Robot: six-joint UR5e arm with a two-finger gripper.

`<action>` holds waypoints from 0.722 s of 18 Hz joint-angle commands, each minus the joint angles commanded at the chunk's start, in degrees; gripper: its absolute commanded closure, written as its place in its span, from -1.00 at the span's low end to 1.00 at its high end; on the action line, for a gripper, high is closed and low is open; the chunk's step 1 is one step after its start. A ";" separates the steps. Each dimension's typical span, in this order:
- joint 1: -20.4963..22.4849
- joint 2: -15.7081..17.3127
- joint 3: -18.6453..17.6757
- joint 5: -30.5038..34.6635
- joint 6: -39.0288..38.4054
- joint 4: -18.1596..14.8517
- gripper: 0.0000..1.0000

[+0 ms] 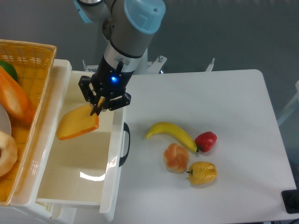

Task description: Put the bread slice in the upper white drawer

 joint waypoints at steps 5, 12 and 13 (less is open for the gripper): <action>0.00 0.17 0.00 0.00 2.02 0.26 -0.08; 2.54 0.88 1.05 0.00 2.11 0.52 -0.11; 3.59 0.97 1.14 0.00 2.11 0.96 -0.15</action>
